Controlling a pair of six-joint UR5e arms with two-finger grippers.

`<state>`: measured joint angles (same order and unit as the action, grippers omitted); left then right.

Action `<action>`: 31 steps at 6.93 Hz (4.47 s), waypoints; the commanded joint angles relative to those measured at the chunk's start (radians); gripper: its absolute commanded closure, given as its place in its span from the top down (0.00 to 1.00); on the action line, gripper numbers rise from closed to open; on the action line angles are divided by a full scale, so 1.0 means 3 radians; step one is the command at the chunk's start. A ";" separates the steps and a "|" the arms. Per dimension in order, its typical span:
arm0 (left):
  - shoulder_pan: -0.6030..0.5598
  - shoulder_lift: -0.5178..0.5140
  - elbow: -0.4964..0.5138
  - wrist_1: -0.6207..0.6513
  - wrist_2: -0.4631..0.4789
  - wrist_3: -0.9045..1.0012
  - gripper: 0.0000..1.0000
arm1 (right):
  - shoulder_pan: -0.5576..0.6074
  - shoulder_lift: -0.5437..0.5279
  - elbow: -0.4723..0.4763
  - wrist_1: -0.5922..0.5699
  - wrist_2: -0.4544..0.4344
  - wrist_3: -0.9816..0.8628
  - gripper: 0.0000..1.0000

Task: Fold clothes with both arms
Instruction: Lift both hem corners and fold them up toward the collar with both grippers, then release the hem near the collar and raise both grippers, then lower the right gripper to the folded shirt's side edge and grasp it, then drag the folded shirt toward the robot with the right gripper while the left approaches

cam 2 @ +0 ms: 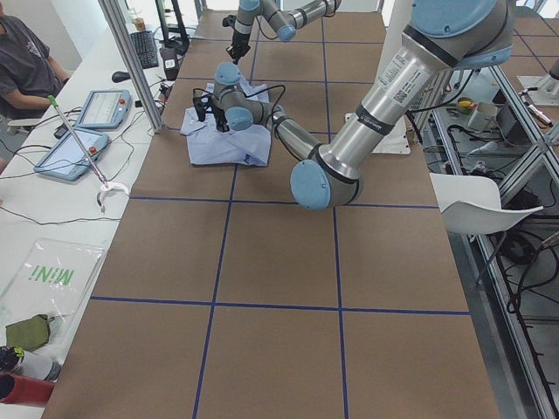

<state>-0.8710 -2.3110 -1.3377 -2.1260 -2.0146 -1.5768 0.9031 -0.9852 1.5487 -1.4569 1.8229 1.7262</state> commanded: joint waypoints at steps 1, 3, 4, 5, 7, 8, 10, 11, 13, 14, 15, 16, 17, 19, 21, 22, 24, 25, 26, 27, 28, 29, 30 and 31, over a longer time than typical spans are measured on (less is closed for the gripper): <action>-0.0032 -0.0288 0.0693 -0.0449 0.0246 0.0075 0.00 | 0.0048 0.0332 -0.0705 0.0273 -0.0083 -0.0088 0.00; -0.0032 -0.0365 0.0986 -0.0634 0.0440 0.0218 0.00 | 0.0048 0.0461 -0.1183 0.0673 -0.0175 -0.0119 0.00; -0.0032 -0.0365 0.1048 -0.0644 0.0462 0.0300 0.20 | 0.0042 0.0538 -0.1275 0.0679 -0.0181 -0.0119 0.00; -0.0032 -0.0365 0.1104 -0.0650 0.0553 0.0504 0.81 | 0.0042 0.0619 -0.1377 0.0689 -0.0181 -0.0114 0.18; -0.0224 -0.0350 0.1110 -0.0650 0.0585 0.0633 0.96 | 0.0042 0.0707 -0.1527 0.0832 -0.0222 -0.0114 0.56; -0.0312 -0.0274 0.1064 -0.0655 0.0564 0.0740 0.96 | 0.0078 0.0727 -0.1527 0.0832 -0.0267 -0.0119 0.56; -0.0369 -0.0116 0.0805 -0.0609 0.0376 0.0751 0.96 | 0.0033 0.0596 -0.1066 0.0756 -0.0151 -0.0058 0.59; -0.0379 0.0027 0.0601 -0.0609 0.0309 0.0751 0.96 | -0.0211 -0.0008 -0.0348 0.0705 -0.0115 -0.0022 0.62; -0.0389 0.0064 0.0466 -0.0512 0.0308 0.0756 0.96 | -0.0453 -0.0616 0.0154 0.0725 -0.0099 -0.0007 0.68; -0.0395 0.0069 0.0450 -0.0512 0.0313 0.0751 0.96 | -0.0499 -0.0739 0.0161 0.0745 -0.0079 0.0110 0.70; -0.0390 0.0069 0.0430 -0.0512 0.0319 0.0746 0.96 | -0.0500 -0.0831 0.0216 0.0917 0.0083 0.0212 0.70; -0.0389 0.0074 0.0430 -0.0512 0.0329 0.0746 0.96 | -0.0515 -0.0873 0.0181 0.1071 0.0110 0.0289 0.70; -0.0384 0.0074 0.0425 -0.0512 0.0334 0.0746 0.96 | -0.0525 -0.0873 0.0146 0.1123 0.0106 0.0300 0.69; -0.0384 0.0074 0.0430 -0.0512 0.0344 0.0746 0.96 | -0.0525 -0.0827 0.0125 0.1124 0.0105 0.0558 0.01; -0.0384 0.0125 0.0425 -0.0512 0.0349 0.0751 0.96 | -0.0530 -0.0730 0.0069 0.1119 0.0105 0.0653 0.00; -0.0389 0.0130 0.0415 -0.0512 0.0349 0.0746 0.96 | -0.0520 -0.0705 0.0089 0.1119 0.0111 0.0673 0.00; -0.0364 0.0171 0.0288 -0.0512 0.0324 0.0716 0.96 | -0.0545 -0.1115 0.0805 0.0759 0.0136 0.0861 0.00; -0.0318 0.0187 0.0221 -0.0512 0.0309 0.0705 0.96 | -0.0738 -0.1599 0.1605 0.0411 0.0136 0.0888 0.00; -0.0222 0.0323 0.0043 -0.0512 0.0248 0.0700 0.96 | -0.1013 -0.1807 0.2149 0.0028 0.0156 0.1116 0.00; -0.0190 0.0497 -0.0237 -0.0512 0.0080 0.0614 0.96 | -0.1365 -0.1824 0.2489 -0.0335 0.0319 0.1326 0.00; -0.0094 0.0656 -0.0488 -0.0522 -0.0043 0.0416 0.96 | -0.1683 -0.1824 0.2735 -0.0764 0.0745 0.1338 0.00; 0.0099 0.0753 -0.0744 -0.0522 -0.0034 0.0090 0.97 | -0.1959 -0.1824 0.2910 -0.1128 0.1053 0.1363 0.00; 0.0314 0.0881 -0.1009 -0.0517 -0.0009 -0.0232 0.97 | -0.2392 -0.1794 0.2987 -0.1273 0.1087 0.1576 0.00; 0.0488 0.0943 -0.1169 -0.0517 0.0002 -0.0529 0.97 | -0.2695 -0.1783 0.2988 -0.1284 0.1062 0.1897 0.96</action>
<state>-0.7928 -2.0598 -1.6145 -2.2815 -2.0174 -1.6235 0.2172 -1.5251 2.4277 -1.8079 2.1287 2.2016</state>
